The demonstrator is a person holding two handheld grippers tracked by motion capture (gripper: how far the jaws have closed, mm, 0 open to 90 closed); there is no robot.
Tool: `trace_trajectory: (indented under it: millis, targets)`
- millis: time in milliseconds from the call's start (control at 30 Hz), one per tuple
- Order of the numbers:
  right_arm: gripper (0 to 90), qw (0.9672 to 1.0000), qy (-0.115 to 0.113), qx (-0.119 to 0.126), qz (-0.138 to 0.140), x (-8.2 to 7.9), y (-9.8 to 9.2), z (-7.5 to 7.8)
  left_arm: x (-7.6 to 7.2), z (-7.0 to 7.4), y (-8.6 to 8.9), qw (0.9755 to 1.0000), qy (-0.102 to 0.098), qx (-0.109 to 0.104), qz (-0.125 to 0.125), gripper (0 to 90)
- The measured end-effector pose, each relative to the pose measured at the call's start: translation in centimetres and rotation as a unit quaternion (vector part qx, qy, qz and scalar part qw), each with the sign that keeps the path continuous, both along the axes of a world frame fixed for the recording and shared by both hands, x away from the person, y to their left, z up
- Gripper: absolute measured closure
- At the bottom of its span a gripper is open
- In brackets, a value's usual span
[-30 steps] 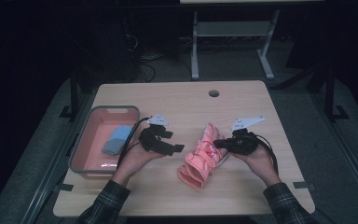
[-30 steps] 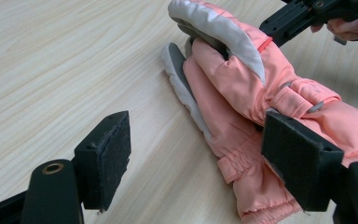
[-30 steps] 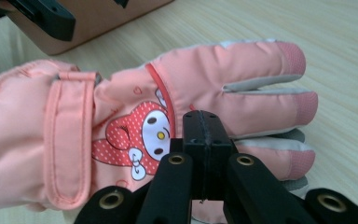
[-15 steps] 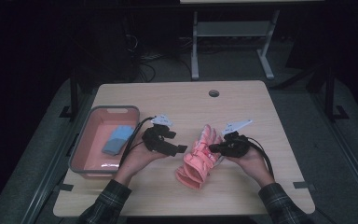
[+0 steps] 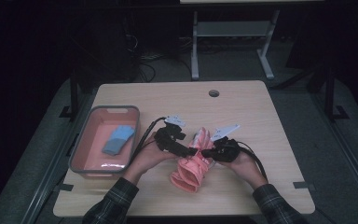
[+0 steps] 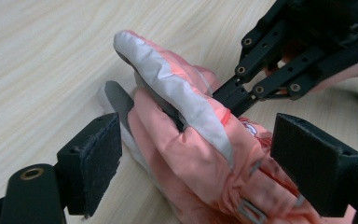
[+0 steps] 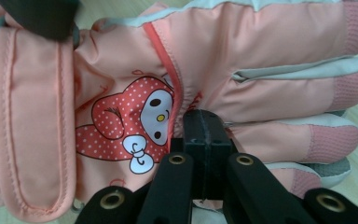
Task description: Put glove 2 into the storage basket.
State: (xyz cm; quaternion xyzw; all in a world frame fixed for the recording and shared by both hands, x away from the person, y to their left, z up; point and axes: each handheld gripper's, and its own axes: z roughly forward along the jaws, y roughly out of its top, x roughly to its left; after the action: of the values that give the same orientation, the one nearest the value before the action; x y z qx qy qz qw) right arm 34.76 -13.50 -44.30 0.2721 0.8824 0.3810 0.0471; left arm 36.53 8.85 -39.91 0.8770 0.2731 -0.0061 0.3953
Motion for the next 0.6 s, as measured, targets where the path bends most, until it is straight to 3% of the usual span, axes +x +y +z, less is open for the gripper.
trace_trajectory:
  millis: [300, 433, 533, 600]
  targets:
    - [90.0, 0.9999, -0.003, -0.009, 0.010, -0.6, 0.7, -0.1, 0.6, -3.2, -0.4, 0.9990, 0.045, 0.005, 0.006, 14.0]
    - [90.0, 0.9999, -0.003, -0.009, 0.013, -0.7, 0.6, -0.3, 1.0, -4.6, -0.1, 0.9971, 0.076, -0.008, 0.004, 12.7]
    - [90.0, 0.9998, -0.004, -0.013, 0.014, -0.8, 0.7, -0.3, 1.4, -5.5, 0.1, 0.9939, 0.108, -0.021, 0.002, 12.6]
    - [90.0, 0.9998, -0.004, -0.013, 0.014, -0.8, 0.7, -0.3, 1.4, -5.8, 0.1, 0.9929, 0.116, -0.025, 0.001, 12.6]
